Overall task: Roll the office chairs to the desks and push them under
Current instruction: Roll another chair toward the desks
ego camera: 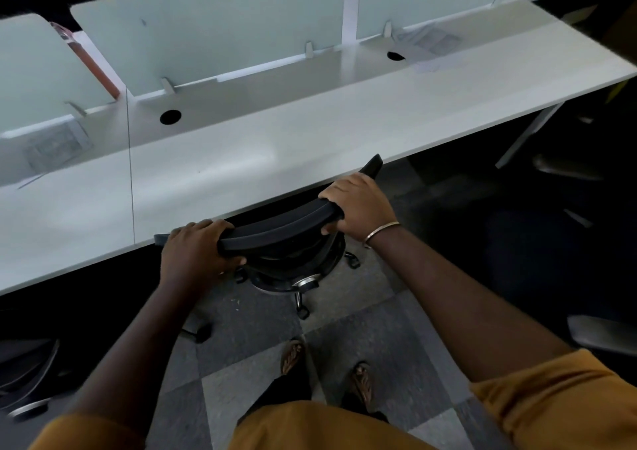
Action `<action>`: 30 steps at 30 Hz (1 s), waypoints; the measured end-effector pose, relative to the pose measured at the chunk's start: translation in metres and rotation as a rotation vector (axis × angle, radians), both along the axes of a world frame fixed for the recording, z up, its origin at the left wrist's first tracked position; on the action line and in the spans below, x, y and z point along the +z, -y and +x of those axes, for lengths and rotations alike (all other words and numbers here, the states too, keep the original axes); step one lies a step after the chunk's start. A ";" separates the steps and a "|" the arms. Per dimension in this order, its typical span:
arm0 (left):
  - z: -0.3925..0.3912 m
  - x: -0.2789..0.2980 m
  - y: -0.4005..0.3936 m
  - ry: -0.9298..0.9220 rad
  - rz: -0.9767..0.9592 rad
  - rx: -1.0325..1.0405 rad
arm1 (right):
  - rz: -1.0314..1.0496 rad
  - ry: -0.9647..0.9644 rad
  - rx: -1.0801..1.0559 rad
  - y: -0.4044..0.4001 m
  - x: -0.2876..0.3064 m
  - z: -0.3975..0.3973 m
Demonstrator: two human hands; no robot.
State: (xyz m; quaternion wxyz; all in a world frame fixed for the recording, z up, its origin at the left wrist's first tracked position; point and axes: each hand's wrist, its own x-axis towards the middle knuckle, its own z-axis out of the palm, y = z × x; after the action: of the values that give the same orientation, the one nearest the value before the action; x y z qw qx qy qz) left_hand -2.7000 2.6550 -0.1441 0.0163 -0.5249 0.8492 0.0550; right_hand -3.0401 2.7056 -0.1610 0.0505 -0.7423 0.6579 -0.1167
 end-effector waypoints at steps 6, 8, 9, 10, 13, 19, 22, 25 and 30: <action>0.007 0.010 0.029 0.065 0.012 -0.056 | 0.217 -0.303 0.007 0.041 0.021 0.015; 0.008 0.008 0.031 0.081 -0.007 -0.089 | 0.227 -0.327 0.058 0.045 0.023 0.012; 0.011 0.006 0.029 0.087 -0.020 -0.099 | 0.225 -0.337 0.084 0.046 0.021 0.012; 0.012 0.004 0.026 0.092 -0.033 -0.105 | 0.212 -0.341 0.103 0.044 0.019 0.011; 0.018 -0.004 0.009 0.067 -0.051 -0.097 | 0.134 -0.306 0.161 0.028 0.010 0.011; 0.024 -0.016 -0.050 -0.007 -0.069 -0.035 | 0.084 -0.185 0.281 -0.004 0.000 0.003; 0.032 -0.019 -0.074 -0.022 -0.085 -0.039 | 0.049 -0.158 0.326 -0.016 -0.004 0.003; 0.049 -0.017 -0.071 -0.020 -0.082 -0.043 | 0.054 -0.151 0.351 -0.013 -0.002 0.018; 0.084 -0.008 -0.017 0.041 -0.065 -0.031 | 0.063 -0.216 0.323 0.016 0.000 0.055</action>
State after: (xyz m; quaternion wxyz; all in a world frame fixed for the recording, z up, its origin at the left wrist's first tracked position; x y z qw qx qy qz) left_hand -2.6161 2.6720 -0.1516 0.0175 -0.5130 0.8581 0.0162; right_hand -2.9855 2.6897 -0.1611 0.0211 -0.8445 0.5351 -0.0060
